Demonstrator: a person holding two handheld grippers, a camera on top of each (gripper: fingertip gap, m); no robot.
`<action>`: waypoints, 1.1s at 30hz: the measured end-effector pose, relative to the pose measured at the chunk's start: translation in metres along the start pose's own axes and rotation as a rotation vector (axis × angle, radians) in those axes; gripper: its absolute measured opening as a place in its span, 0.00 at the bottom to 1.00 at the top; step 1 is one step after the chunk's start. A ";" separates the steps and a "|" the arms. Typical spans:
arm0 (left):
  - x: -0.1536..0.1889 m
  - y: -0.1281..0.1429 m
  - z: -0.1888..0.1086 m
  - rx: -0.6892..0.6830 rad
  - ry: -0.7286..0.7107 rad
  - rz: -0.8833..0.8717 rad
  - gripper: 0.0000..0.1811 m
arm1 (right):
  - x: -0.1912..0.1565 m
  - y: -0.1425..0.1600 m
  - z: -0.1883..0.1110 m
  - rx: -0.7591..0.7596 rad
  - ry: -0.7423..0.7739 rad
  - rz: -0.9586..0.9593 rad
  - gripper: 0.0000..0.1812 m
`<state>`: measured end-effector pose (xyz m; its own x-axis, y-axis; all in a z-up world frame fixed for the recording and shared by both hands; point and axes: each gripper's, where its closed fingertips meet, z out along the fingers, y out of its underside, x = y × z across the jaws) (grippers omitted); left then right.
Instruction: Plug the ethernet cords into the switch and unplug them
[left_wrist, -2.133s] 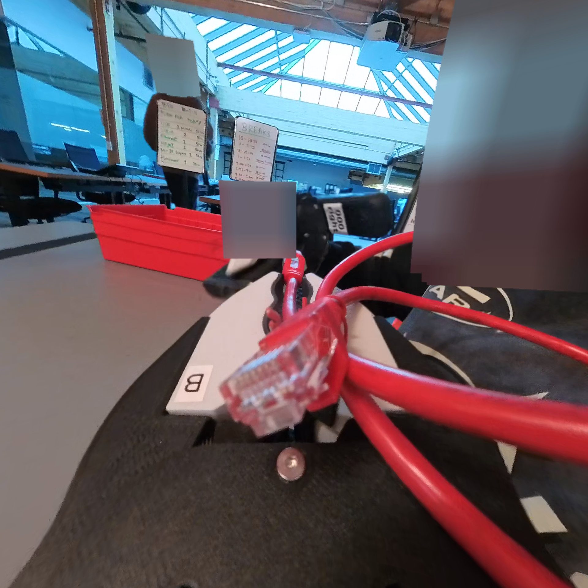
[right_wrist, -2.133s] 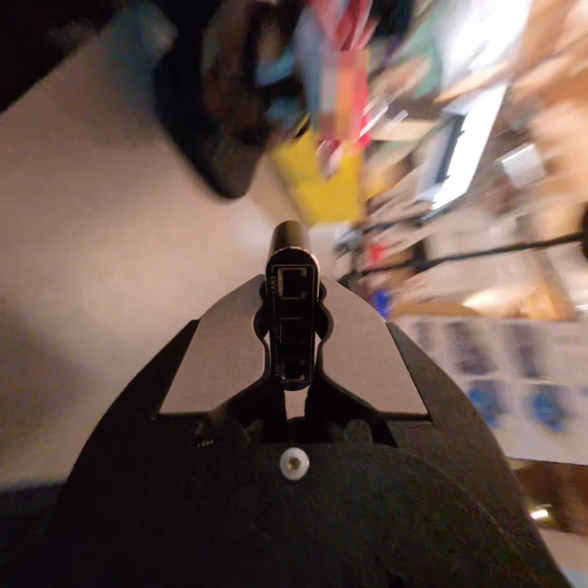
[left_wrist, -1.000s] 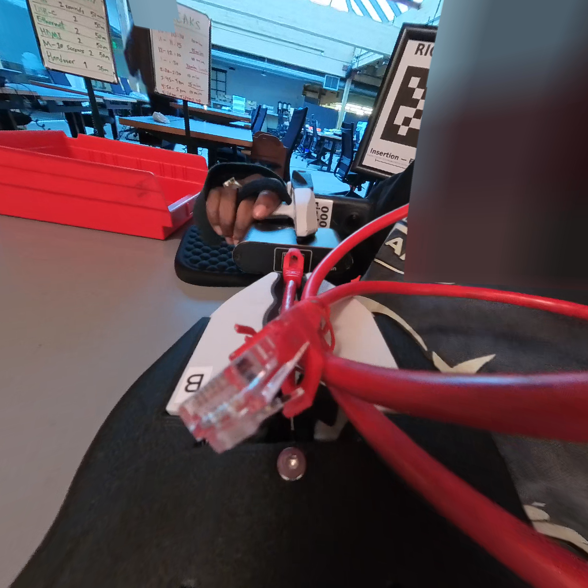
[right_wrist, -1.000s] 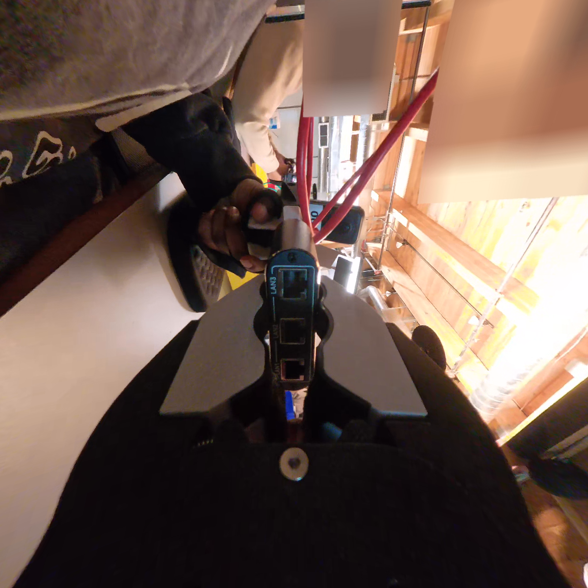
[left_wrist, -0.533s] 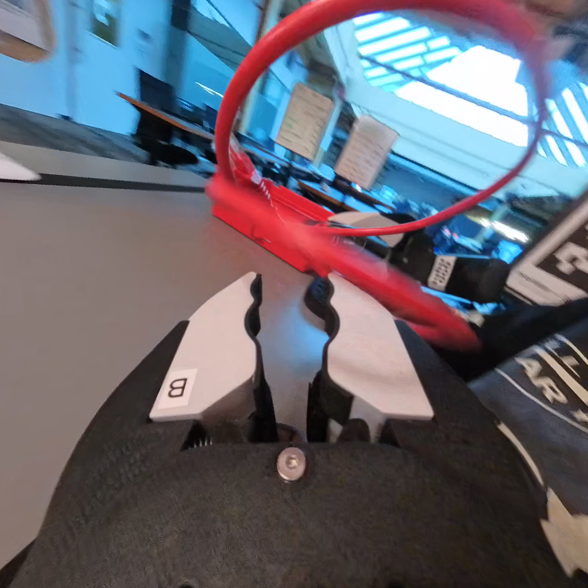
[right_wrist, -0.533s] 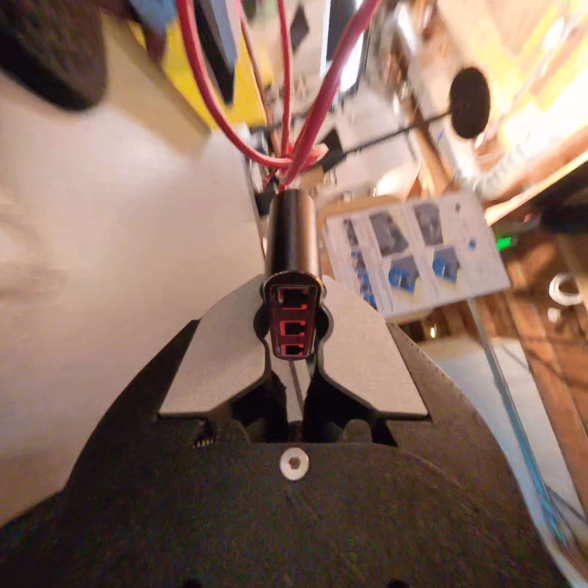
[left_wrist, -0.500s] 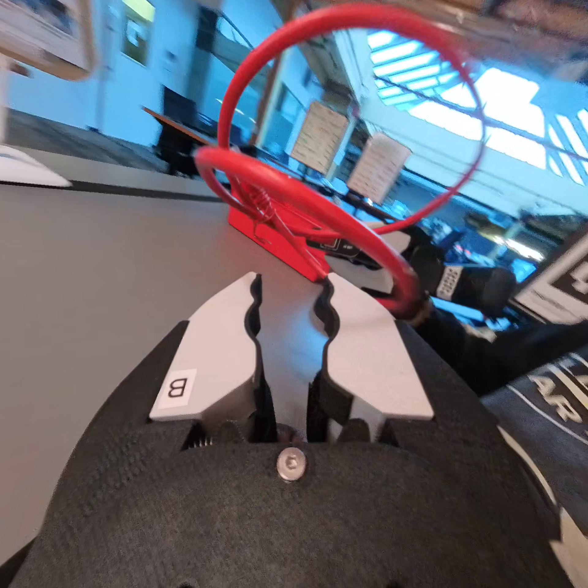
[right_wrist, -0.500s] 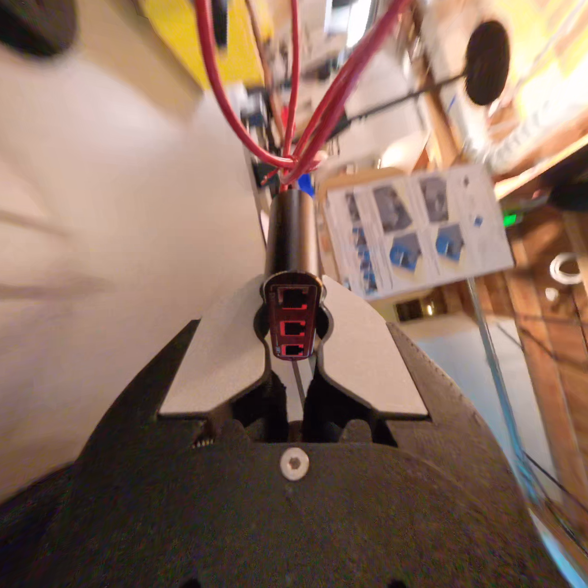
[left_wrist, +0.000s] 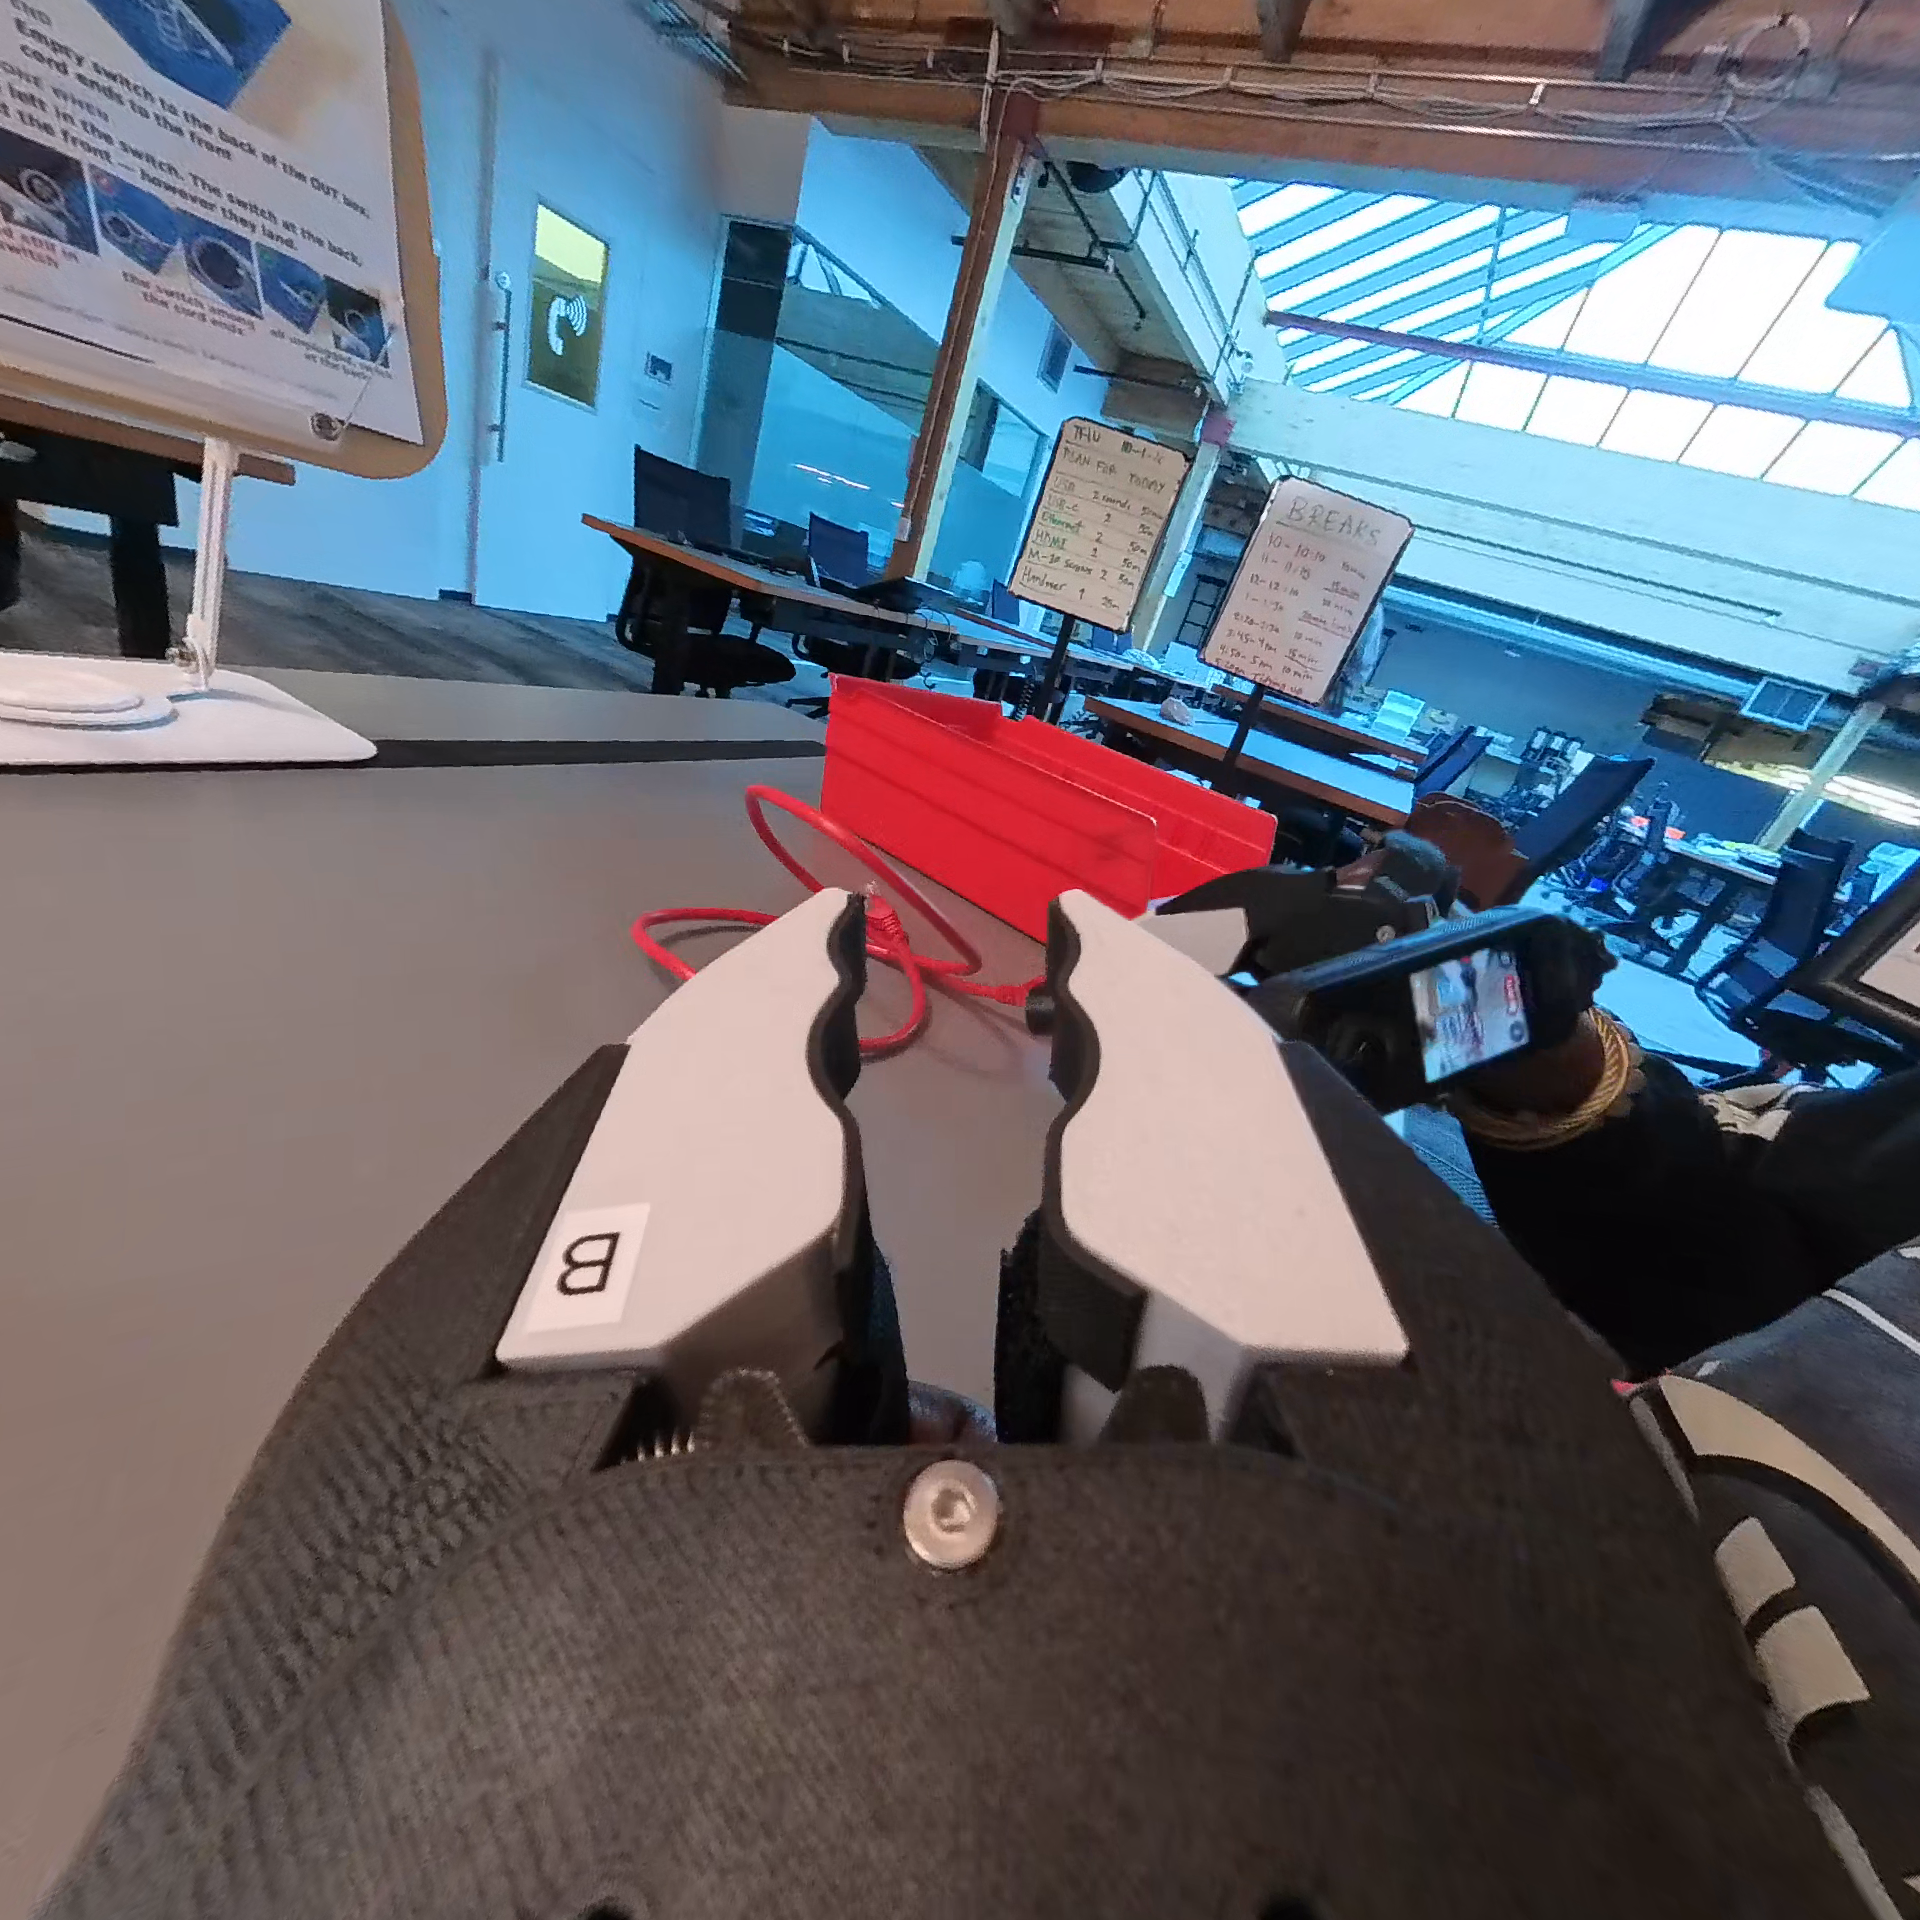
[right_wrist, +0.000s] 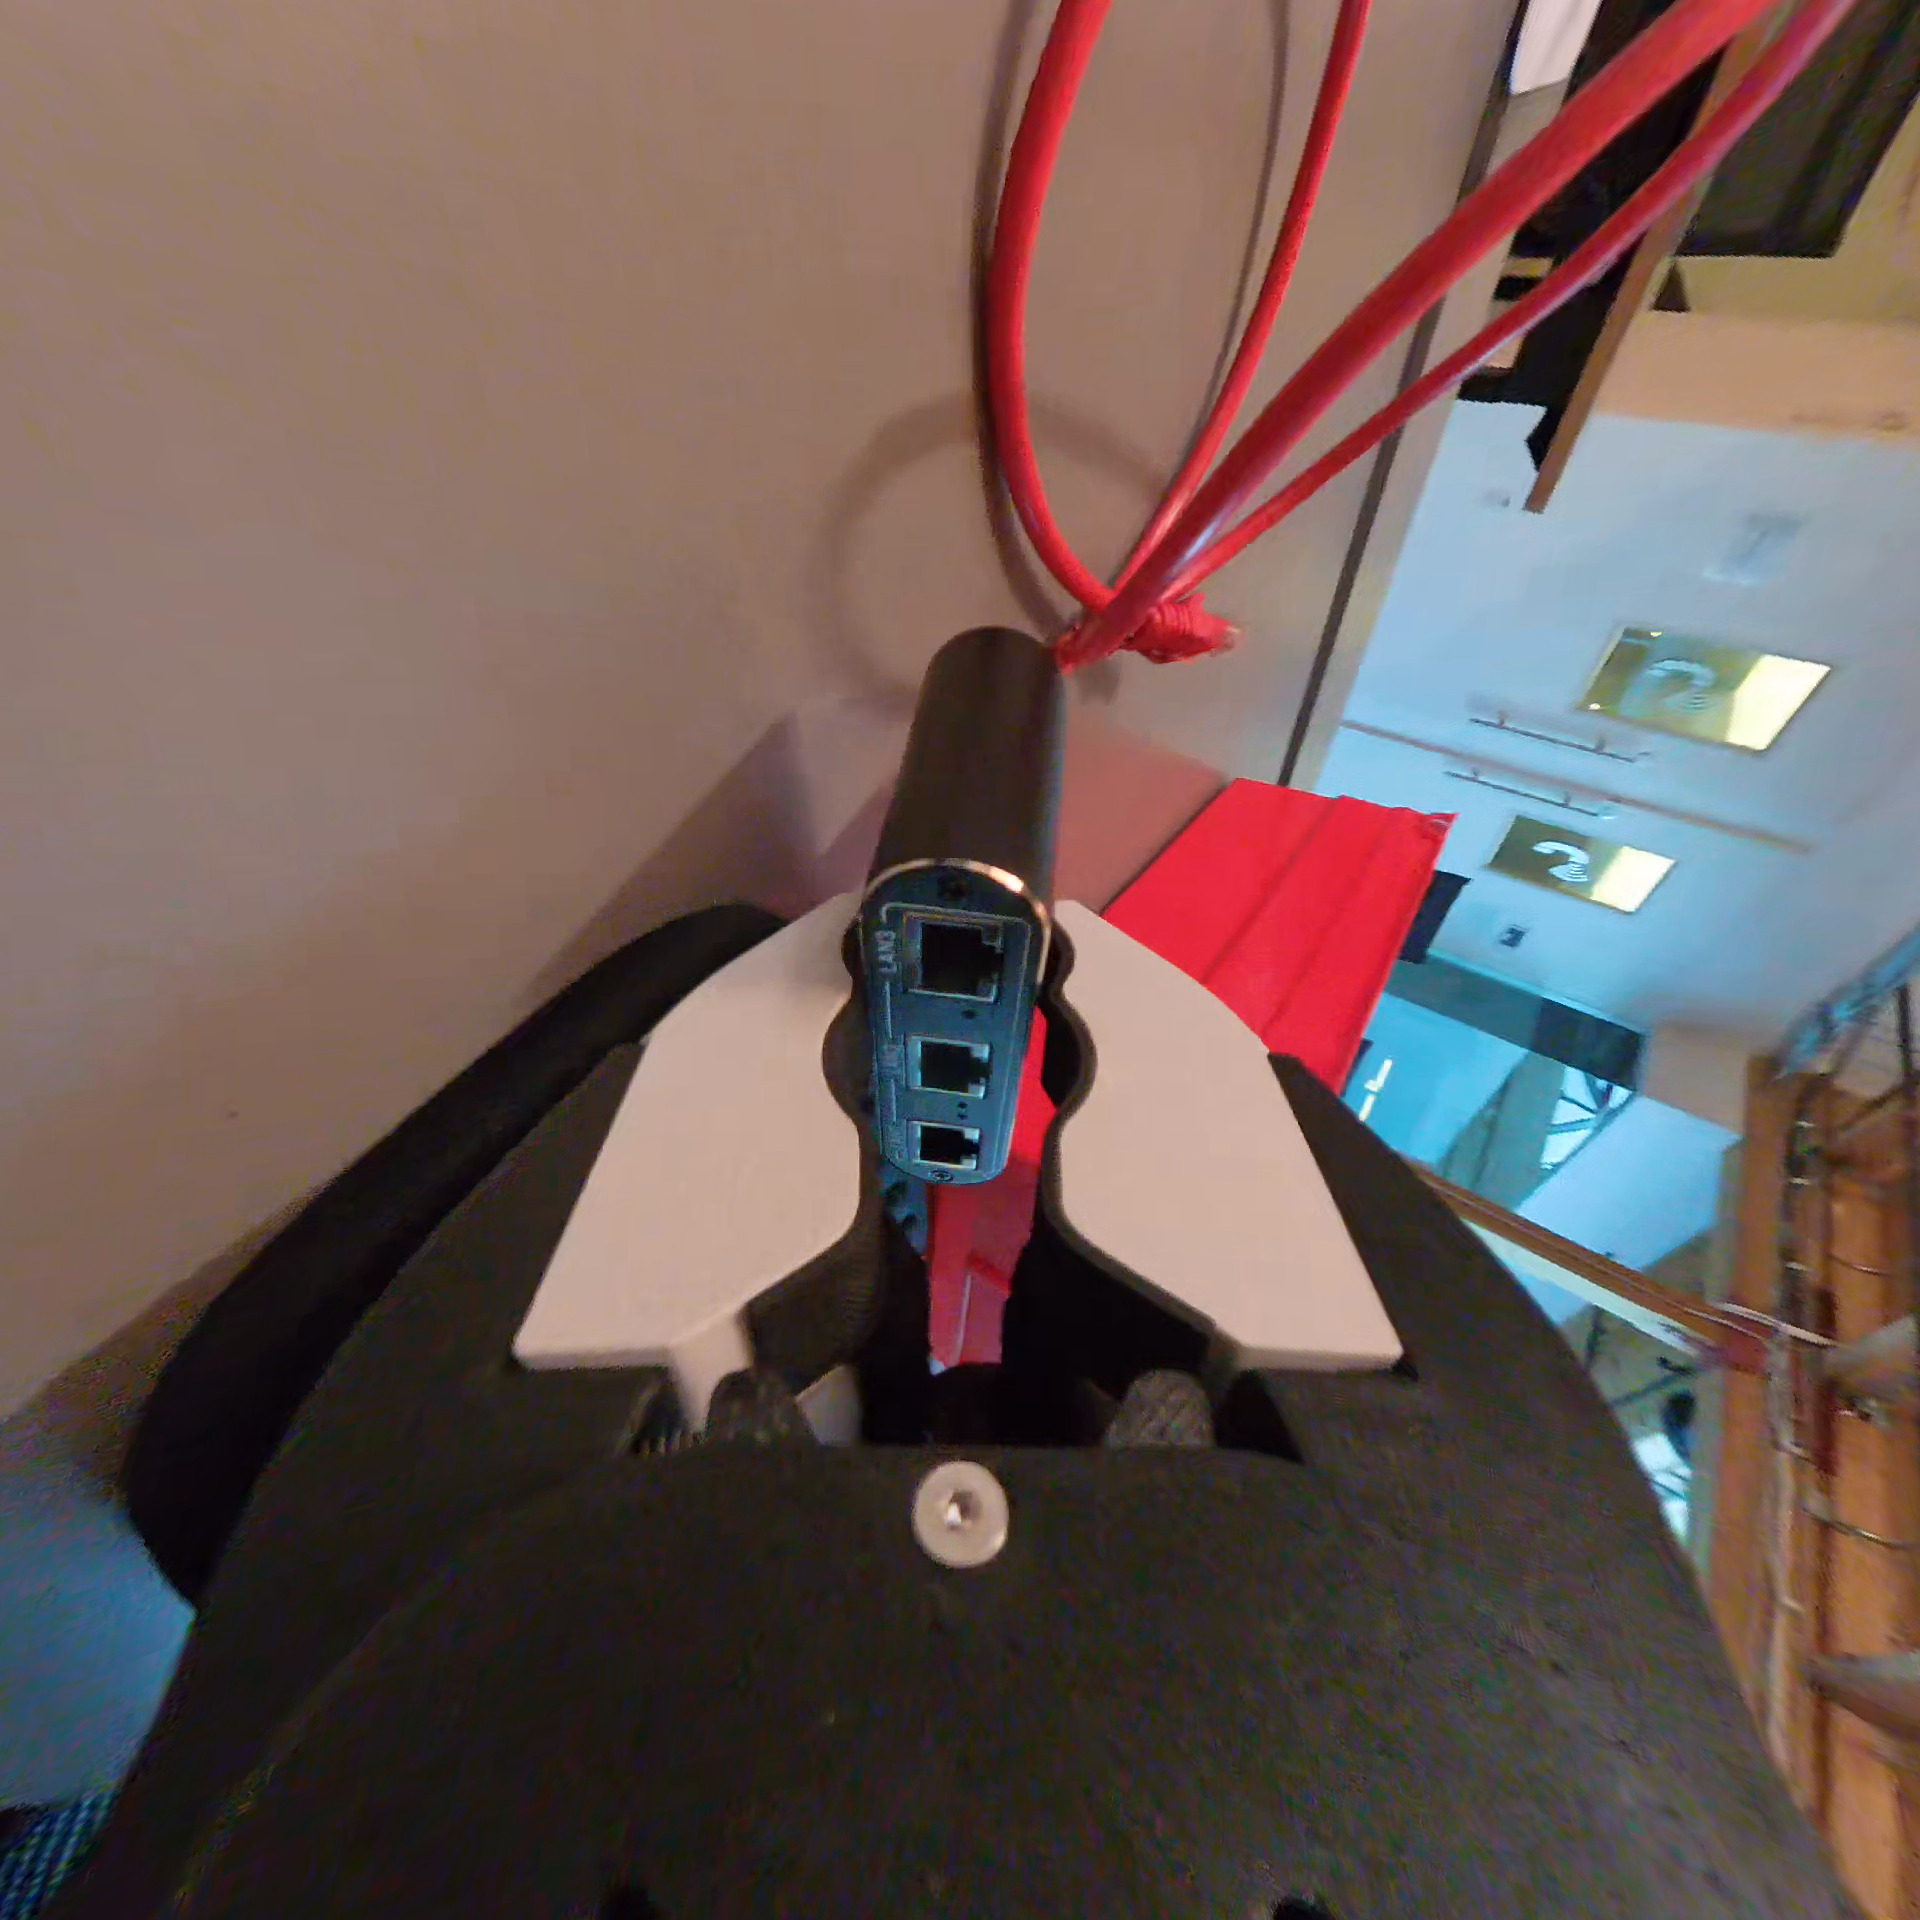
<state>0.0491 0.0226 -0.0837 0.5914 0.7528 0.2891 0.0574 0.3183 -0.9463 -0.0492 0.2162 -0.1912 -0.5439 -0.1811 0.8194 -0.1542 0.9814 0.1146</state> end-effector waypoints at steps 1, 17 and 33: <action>0.000 0.000 0.000 -0.002 0.002 0.001 0.18 | -0.001 0.000 0.000 0.004 -0.014 0.012 0.16; 0.012 -0.005 -0.005 -0.058 0.014 0.146 0.18 | -0.021 -0.017 -0.071 0.526 -0.579 0.217 0.48; -0.179 -0.030 -0.201 -0.787 -0.791 0.207 0.34 | 0.070 -0.018 -0.127 0.903 -0.311 0.390 0.41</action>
<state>0.1034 -0.2373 -0.1358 -0.0097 0.9906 -0.1368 0.6725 -0.0948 -0.7340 0.0202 0.1939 -0.0651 -0.8585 0.0047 0.5128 -0.4136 0.5848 -0.6978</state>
